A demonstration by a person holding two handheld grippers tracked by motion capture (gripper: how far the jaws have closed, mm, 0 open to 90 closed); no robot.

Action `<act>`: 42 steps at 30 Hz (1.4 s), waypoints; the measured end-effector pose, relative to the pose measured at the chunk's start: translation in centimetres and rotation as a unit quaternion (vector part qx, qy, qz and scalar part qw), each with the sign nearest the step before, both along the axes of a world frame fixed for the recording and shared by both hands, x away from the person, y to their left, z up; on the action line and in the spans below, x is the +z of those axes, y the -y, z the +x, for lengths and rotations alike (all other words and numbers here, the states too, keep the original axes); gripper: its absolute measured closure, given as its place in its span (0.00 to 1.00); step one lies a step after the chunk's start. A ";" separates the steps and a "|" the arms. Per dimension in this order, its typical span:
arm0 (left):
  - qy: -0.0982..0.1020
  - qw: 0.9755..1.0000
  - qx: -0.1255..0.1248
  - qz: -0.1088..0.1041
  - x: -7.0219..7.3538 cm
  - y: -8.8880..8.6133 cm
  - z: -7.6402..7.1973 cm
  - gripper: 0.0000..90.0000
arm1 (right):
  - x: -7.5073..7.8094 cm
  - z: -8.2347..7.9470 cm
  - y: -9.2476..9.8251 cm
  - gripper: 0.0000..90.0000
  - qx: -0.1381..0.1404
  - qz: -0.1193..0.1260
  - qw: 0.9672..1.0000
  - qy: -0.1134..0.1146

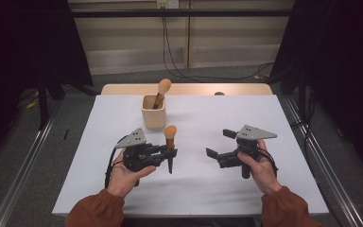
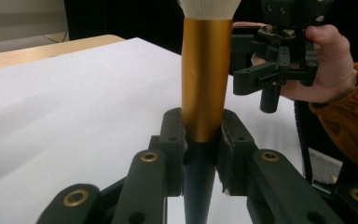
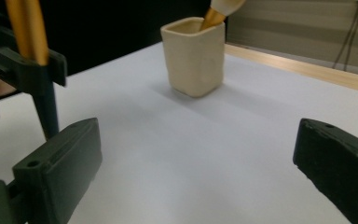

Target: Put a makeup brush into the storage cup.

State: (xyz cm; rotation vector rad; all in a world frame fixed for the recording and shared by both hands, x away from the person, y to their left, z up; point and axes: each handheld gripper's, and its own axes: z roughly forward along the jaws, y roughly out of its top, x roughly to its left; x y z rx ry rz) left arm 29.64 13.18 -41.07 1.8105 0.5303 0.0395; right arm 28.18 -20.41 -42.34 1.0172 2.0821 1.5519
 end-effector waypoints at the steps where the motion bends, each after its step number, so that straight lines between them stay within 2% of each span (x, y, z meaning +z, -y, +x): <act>1: -0.001 1.000 -0.001 0.004 -0.1 0.0 0.1 0.83 | -0.2 -0.1 0.2 0.00 -0.002 0.001 1.000 -0.005; 3: -0.001 1.000 0.000 0.006 0.0 -0.1 0.1 0.83 | -0.5 -0.4 0.6 0.00 -0.005 -0.001 1.000 -0.008; 4: 0.000 1.000 0.001 0.004 0.1 -0.1 0.1 0.83 | -0.6 -0.6 0.8 0.00 -0.013 -0.003 1.000 -0.002; 6: 0.003 1.000 0.003 0.005 0.3 -0.3 0.2 0.83 | -0.7 -0.9 1.3 0.00 -0.024 0.010 1.000 0.001; 10: 0.009 1.000 0.010 0.009 0.7 -0.9 0.3 0.83 | -0.8 -1.5 1.9 0.00 -0.045 0.009 0.999 0.016; 16: 0.015 1.000 0.027 0.008 1.4 -2.2 0.7 0.83 | -1.2 -2.6 2.9 0.00 -0.055 0.012 0.998 0.023; 21: 0.022 0.999 0.039 -0.001 2.1 -3.3 1.2 0.83 | -1.7 -3.5 3.8 0.00 -0.074 0.010 0.996 0.049; 25: 0.030 0.998 0.054 -0.009 2.9 -4.3 1.6 0.83 | -2.0 -4.1 4.9 0.00 -0.089 0.022 0.995 0.045; 31: 0.047 0.996 0.075 -0.010 4.5 -5.7 2.2 0.83 | -2.3 -5.1 5.9 0.00 -0.112 0.022 0.992 0.053; 37: 0.052 0.994 0.092 -0.009 5.2 -6.6 3.1 0.83 | -2.5 -5.8 6.3 0.00 -0.110 0.021 0.992 0.057; 42: 0.058 0.993 0.101 -0.008 5.9 -6.8 3.7 0.83 | -2.6 -6.3 6.9 0.00 -0.122 0.020 0.990 0.066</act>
